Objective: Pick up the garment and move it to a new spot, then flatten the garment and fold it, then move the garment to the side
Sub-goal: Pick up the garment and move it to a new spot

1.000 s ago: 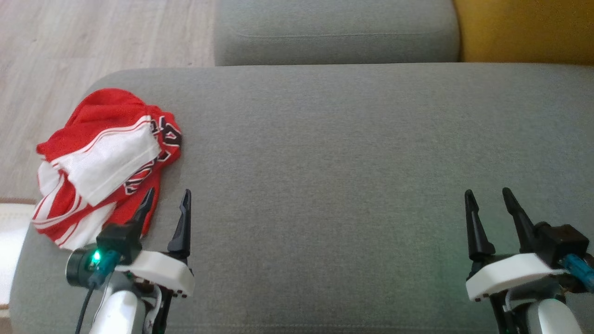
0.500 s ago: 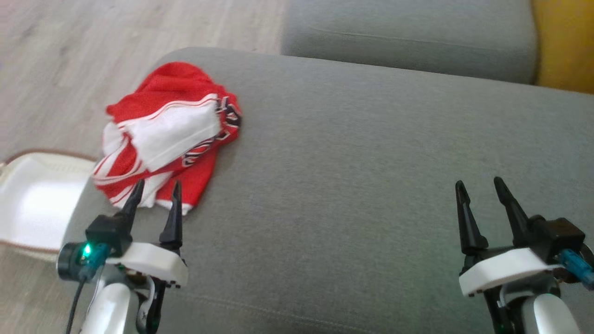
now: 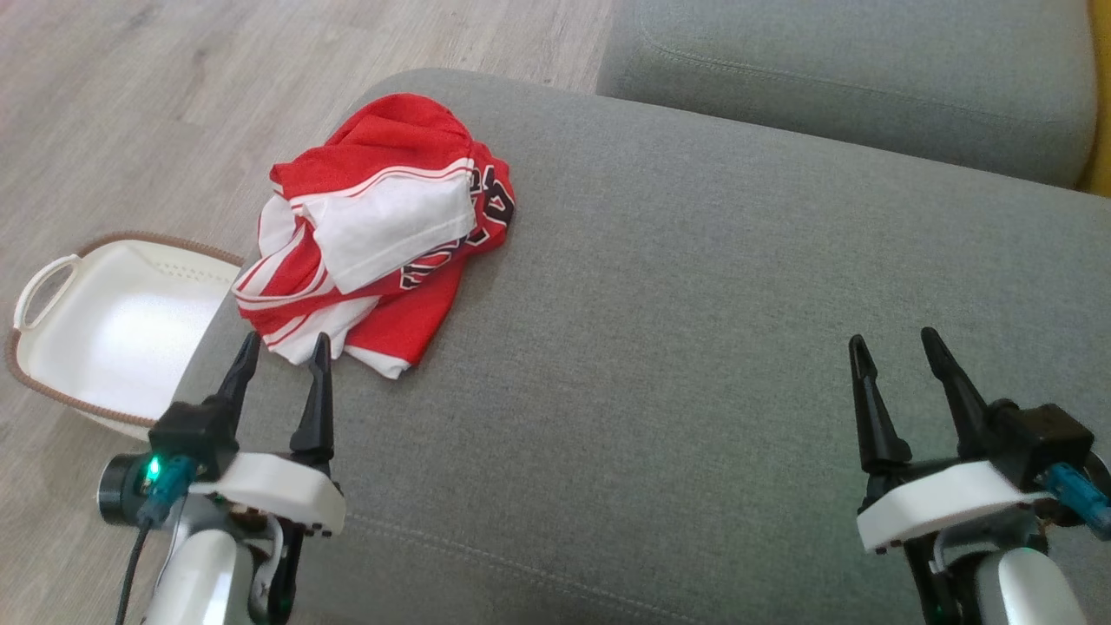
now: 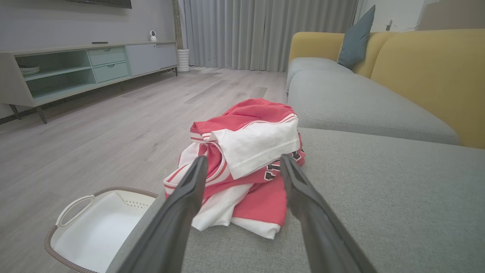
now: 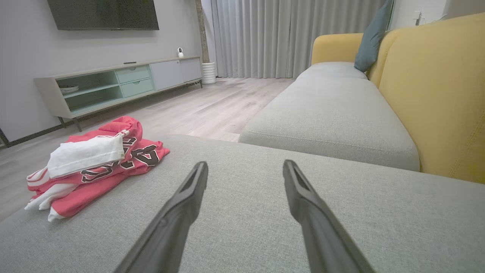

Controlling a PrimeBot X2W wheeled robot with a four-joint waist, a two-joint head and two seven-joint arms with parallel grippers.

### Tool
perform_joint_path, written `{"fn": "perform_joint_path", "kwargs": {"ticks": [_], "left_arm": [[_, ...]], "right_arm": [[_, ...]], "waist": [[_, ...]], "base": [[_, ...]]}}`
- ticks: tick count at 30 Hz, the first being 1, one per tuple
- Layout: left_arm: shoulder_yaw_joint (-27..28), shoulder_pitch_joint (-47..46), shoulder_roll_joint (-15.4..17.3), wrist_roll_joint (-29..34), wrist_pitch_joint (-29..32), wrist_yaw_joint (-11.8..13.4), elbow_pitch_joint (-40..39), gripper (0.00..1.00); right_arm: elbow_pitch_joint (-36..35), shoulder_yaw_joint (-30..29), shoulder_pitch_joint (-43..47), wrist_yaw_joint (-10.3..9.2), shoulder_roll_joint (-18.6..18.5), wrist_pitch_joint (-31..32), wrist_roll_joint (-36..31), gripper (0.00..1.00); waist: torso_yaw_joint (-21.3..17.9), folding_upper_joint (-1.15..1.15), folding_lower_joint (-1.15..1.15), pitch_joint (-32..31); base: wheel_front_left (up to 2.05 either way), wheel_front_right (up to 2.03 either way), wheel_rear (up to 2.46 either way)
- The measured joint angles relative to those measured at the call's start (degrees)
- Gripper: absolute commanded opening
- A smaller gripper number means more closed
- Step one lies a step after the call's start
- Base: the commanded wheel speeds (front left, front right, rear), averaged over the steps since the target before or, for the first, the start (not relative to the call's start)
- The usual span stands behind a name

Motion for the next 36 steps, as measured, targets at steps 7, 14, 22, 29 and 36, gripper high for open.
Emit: {"fn": "perform_joint_path", "kwargs": {"ticks": [7,14,22,29,36], "left_arm": [[0.04,-0.10,-0.02,-0.18,0.00,-0.12,-0.58,1.00],[1.40,-5.67,0.68,-2.59,0.62,-2.13,1.72,1.00],[2.42,-19.33,2.49,-7.31,6.70,-4.70,10.45,1.00],[1.52,-29.94,3.83,-12.43,10.54,-6.11,22.10,1.00],[-3.35,-37.88,6.10,-19.14,18.42,-6.14,32.18,0.50]], "right_arm": [[-0.73,0.01,-0.02,0.00,0.00,0.60,0.00,1.00],[-2.98,-0.03,-1.82,0.00,-0.11,2.71,-0.71,1.00],[-7.17,-0.60,-6.95,0.00,-2.03,5.35,-2.15,1.00],[-8.08,-0.15,-10.08,0.00,-2.97,6.54,-2.61,1.00],[-7.88,0.48,-11.90,0.00,-3.54,6.55,-2.60,1.00]], "waist": [[-0.19,0.00,0.00,1.34],[-0.70,0.00,0.00,5.75],[-1.45,0.00,0.01,14.53],[-2.01,0.00,0.02,20.96],[-3.16,0.00,0.01,24.24]], "base": [[0.00,0.00,0.00],[0.00,0.00,0.00],[0.00,0.00,0.00],[0.00,0.00,0.00],[0.00,0.00,0.00]]}}
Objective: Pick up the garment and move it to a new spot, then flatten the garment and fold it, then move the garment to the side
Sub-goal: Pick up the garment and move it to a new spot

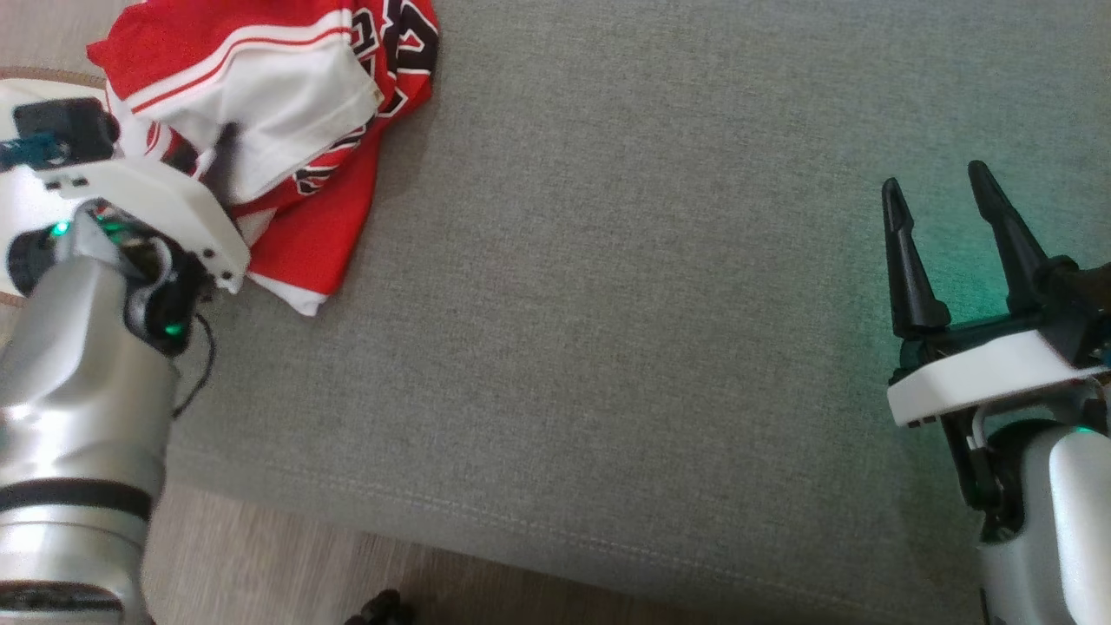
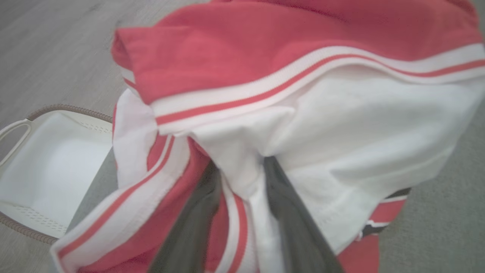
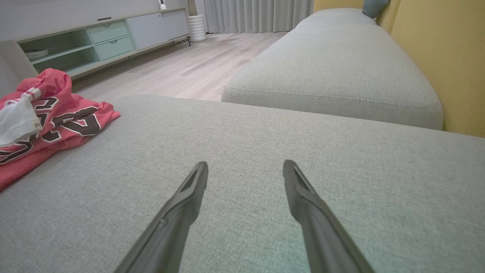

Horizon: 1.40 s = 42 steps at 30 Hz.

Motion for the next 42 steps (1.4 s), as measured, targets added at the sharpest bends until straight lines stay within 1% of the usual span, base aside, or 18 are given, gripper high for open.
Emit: {"fn": "perform_joint_path", "kwargs": {"ticks": [1,3,4,7,9,11,14,17,19,23,27,30,33,38,42], "left_arm": [[-1.02,-0.42,0.52,-1.04,0.07,0.00,0.15,0.00],[-2.58,-1.19,1.85,-1.92,-1.53,0.00,0.07,0.00],[-3.71,-1.95,3.33,-2.38,-3.70,-0.18,0.01,0.00],[-4.32,-2.73,5.21,-2.15,-8.51,-0.37,-0.18,0.00],[-4.38,-3.19,6.01,-0.88,-11.77,-0.31,-0.73,0.00],[-4.42,-3.24,6.38,0.09,-14.66,0.66,-2.22,0.00],[-4.52,-3.07,6.87,1.51,-16.74,2.20,-5.84,0.00],[-4.50,-1.76,7.51,2.63,-17.83,4.07,-12.04,0.00],[-4.56,0.88,7.79,3.42,-17.92,5.57,-17.16,0.00],[-5.99,9.70,8.00,4.63,-17.46,8.79,-28.58,0.00],[-8.10,18.08,8.10,4.70,-14.27,11.40,-40.99,0.00],[-11.18,21.98,7.31,4.79,-11.92,12.18,-48.07,0.00],[-14.62,23.56,5.25,5.02,-10.38,12.10,-51.31,0.00],[-19.85,22.23,1.05,5.04,-9.42,10.21,-51.03,0.00],[-22.69,17.17,-1.68,5.32,-9.29,8.32,-48.77,0.00]], "right_arm": [[0.01,0.03,0.01,0.00,-0.01,-0.01,0.00,1.00],[0.19,-0.03,0.01,0.00,-0.01,-0.01,0.00,1.00],[0.33,-0.25,0.02,0.00,0.00,-0.02,0.01,1.00],[0.36,-0.78,0.09,0.00,0.05,-0.09,0.07,1.00],[0.38,-1.05,0.17,0.00,0.11,-0.24,0.07,1.00],[0.48,-1.26,0.29,0.00,0.25,-0.55,0.08,1.00],[0.60,-1.65,1.03,0.00,0.64,-0.90,0.30,1.00],[0.81,-2.05,3.00,0.00,1.36,-1.53,0.92,1.00],[0.82,-2.16,4.32,0.00,1.90,-1.62,1.35,1.00],[0.43,-2.46,6.36,0.00,2.33,-2.10,1.86,1.00],[-1.15,-2.76,8.39,0.00,3.03,-2.08,2.18,1.00],[-2.29,-3.00,9.43,0.00,3.33,-2.03,2.67,1.00],[-3.38,-3.01,9.59,0.00,3.42,-1.97,2.87,1.00],[-4.49,-2.54,9.44,0.00,3.45,-1.97,4.92,1.00],[-4.63,-1.71,9.36,0.00,3.49,-2.10,6.08,1.00]], "waist": [[-0.17,0.00,0.00,0.01],[-0.34,0.00,-0.01,-0.17],[-0.35,0.00,-0.01,-0.57],[-0.30,0.00,-0.01,-1.55],[-0.22,0.00,-0.01,-2.44],[-0.14,0.00,-0.01,-3.58],[-0.02,0.00,-0.02,-5.66],[-0.09,0.00,-0.02,-8.17],[-0.31,0.00,-0.02,-9.97],[-1.39,0.00,-0.02,-13.36],[-3.89,0.00,-0.02,-15.30],[-6.30,0.00,-0.02,-15.95],[-8.95,0.00,-0.02,-15.96],[-14.02,0.00,-0.02,-14.98],[-18.67,0.00,-0.02,-13.58]], "base": [[0.00,0.00,0.00],[0.00,0.00,0.00],[0.00,0.00,0.00],[0.00,0.00,0.00],[0.00,0.00,0.00],[0.00,0.00,0.00],[0.00,0.00,0.00],[0.00,0.00,0.00],[0.00,0.00,0.00],[0.00,0.00,0.00],[0.00,0.00,0.00],[0.00,0.00,0.00],[0.00,0.00,0.00],[0.00,0.00,0.00],[0.00,0.00,0.00]]}}
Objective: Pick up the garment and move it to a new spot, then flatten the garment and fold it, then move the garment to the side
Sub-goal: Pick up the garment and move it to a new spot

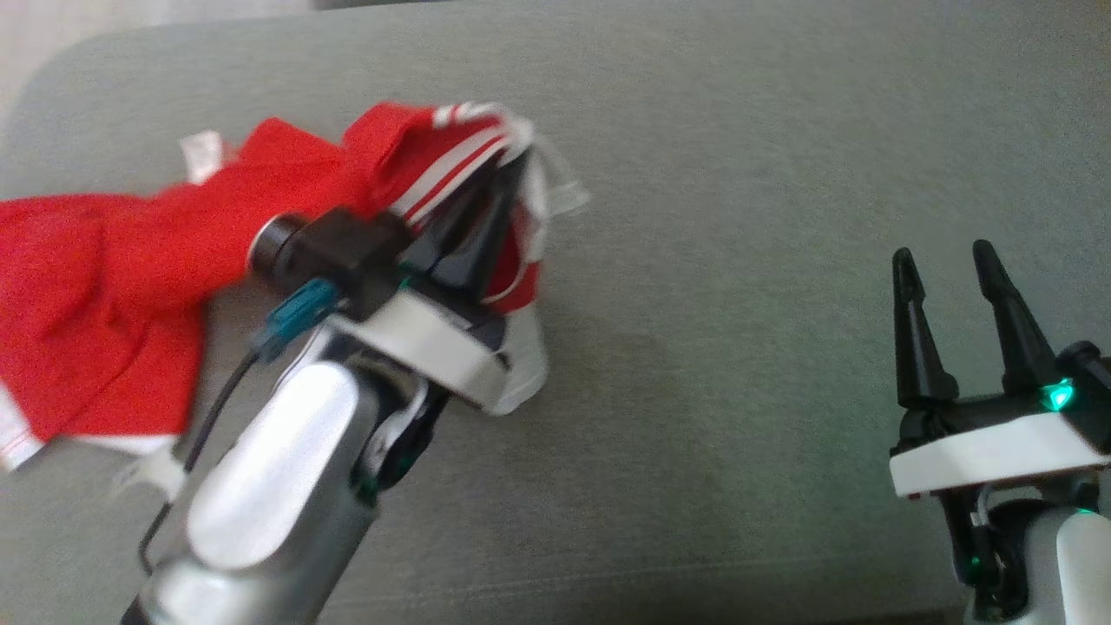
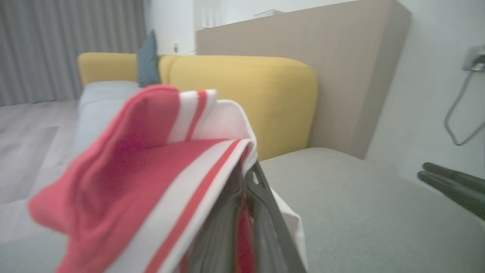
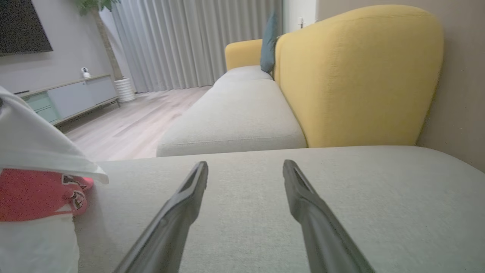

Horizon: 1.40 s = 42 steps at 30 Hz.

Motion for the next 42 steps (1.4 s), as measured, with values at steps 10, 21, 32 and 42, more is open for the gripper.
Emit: {"fn": "perform_joint_path", "kwargs": {"ticks": [10,21,32,42], "left_arm": [[-4.53,-8.75,-5.56,1.49,-0.21,-2.75,3.86,0.00],[-10.74,-8.96,-7.10,0.27,4.24,-5.49,17.59,0.63],[-11.02,-4.98,-5.59,0.89,-4.28,-2.97,13.66,1.00],[1.92,5.01,1.26,-1.66,-8.62,7.12,8.69,1.00]], "right_arm": [[0.52,0.32,-0.95,0.00,0.02,-2.57,2.14,1.00],[4.20,1.12,-3.31,0.00,0.04,-5.59,3.68,1.00],[5.70,1.07,-3.64,0.00,0.03,-5.34,2.16,1.00],[5.52,0.38,-3.23,0.00,0.03,-3.32,0.44,1.00]], "waist": [[-8.87,0.00,0.00,5.17],[-13.88,0.00,0.02,10.98],[-9.12,0.00,0.00,5.91],[-2.04,0.00,0.00,1.40]], "base": [[0.00,0.00,0.00],[0.00,0.00,0.00],[0.00,0.00,0.00],[0.00,0.00,0.00]]}}
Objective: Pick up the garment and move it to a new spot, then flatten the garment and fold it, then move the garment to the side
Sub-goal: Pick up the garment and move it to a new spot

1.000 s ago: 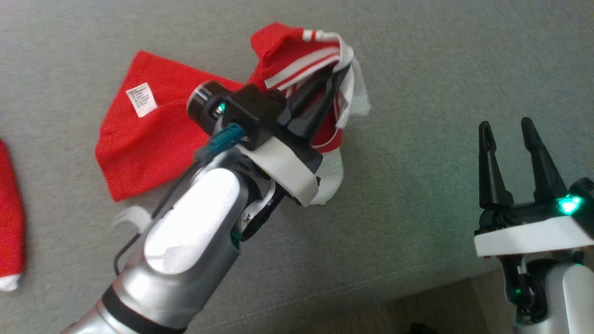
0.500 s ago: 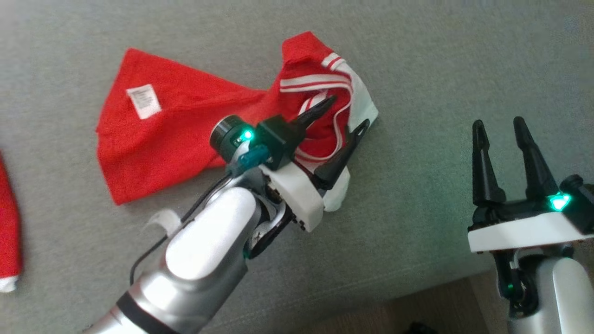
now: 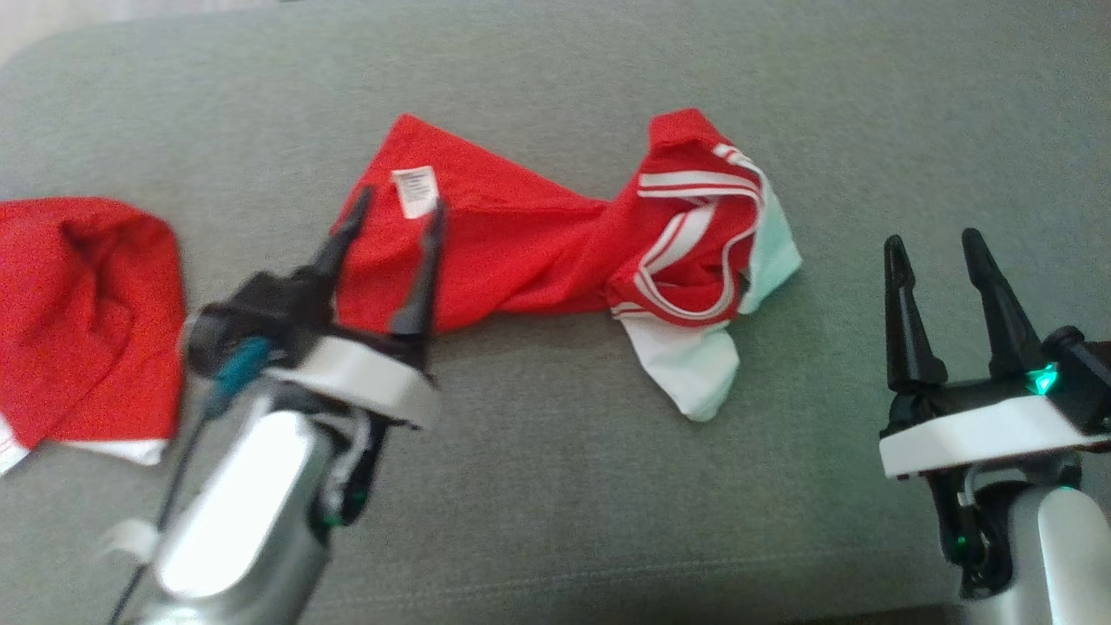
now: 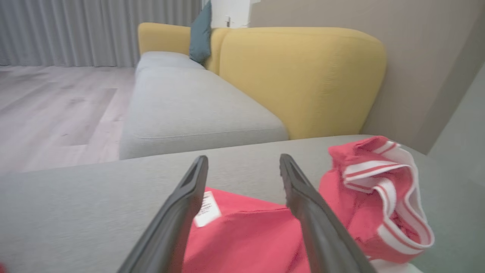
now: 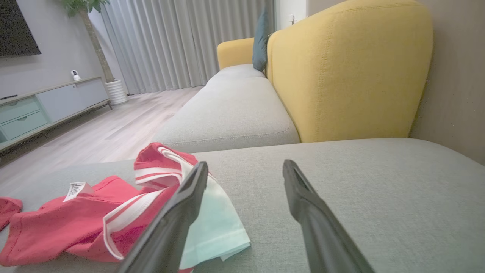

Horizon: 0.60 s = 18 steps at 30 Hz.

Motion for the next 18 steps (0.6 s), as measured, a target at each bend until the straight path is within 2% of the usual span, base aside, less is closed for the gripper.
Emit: {"fn": "perform_joint_path", "kwargs": {"ticks": [4,7,10,14,18], "left_arm": [[4.86,2.82,2.93,-0.04,-0.46,2.29,-1.05,1.00],[7.70,5.39,4.71,-0.63,-0.52,2.34,-1.30,1.00],[9.35,8.32,5.91,-1.12,-0.52,1.58,-1.54,1.00],[10.44,11.80,7.00,-1.98,-0.52,-0.75,-2.20,1.00],[10.47,13.06,7.58,-1.89,-0.52,-1.05,-2.45,1.00]], "right_arm": [[0.01,-0.02,0.28,0.00,0.00,0.67,-0.58,1.00],[0.13,0.00,1.02,0.00,0.00,1.15,-0.91,1.00],[0.35,0.00,1.81,0.00,0.00,1.66,-1.08,1.00],[0.66,-0.11,2.91,0.00,0.00,2.38,-2.18,1.00],[0.67,-0.01,4.11,0.00,0.00,2.79,-2.42,1.00]], "waist": [[2.48,0.00,0.00,-1.40],[3.78,0.00,0.00,-2.48],[4.55,0.00,0.00,-3.60],[5.00,0.00,0.00,-5.17],[4.84,0.00,0.00,-6.26]], "base": [[0.00,0.00,0.00],[0.00,0.00,0.00],[0.00,0.00,0.00],[0.00,0.00,0.00],[0.00,0.00,0.00]]}}
